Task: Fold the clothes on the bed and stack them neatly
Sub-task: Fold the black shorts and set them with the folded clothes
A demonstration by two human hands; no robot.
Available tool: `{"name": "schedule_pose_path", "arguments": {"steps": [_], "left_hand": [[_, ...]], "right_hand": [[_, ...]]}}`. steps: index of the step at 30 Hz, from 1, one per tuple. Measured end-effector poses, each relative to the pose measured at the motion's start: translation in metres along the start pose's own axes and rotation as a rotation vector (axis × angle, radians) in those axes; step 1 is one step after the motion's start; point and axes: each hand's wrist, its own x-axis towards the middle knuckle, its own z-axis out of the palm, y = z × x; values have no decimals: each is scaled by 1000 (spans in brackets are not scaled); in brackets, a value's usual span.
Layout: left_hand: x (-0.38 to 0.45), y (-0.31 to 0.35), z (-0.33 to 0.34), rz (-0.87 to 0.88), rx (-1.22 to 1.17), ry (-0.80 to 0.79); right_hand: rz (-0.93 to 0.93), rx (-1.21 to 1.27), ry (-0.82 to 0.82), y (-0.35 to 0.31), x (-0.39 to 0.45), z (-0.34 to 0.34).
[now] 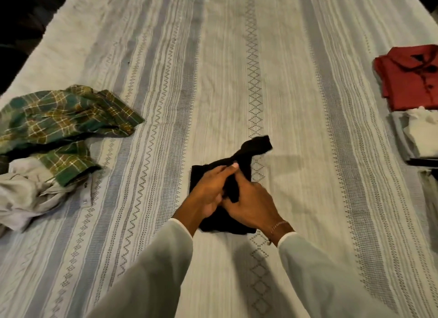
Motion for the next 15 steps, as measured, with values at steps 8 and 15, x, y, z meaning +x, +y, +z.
{"name": "schedule_pose_path", "arguments": {"steps": [8,15], "left_hand": [[27,-30,-84,-13,-61,320],[30,-35,-90,334,1001,722]], "right_hand": [[4,406,-230,-19,21,68],[-12,-277,389,11,11,101]]}}
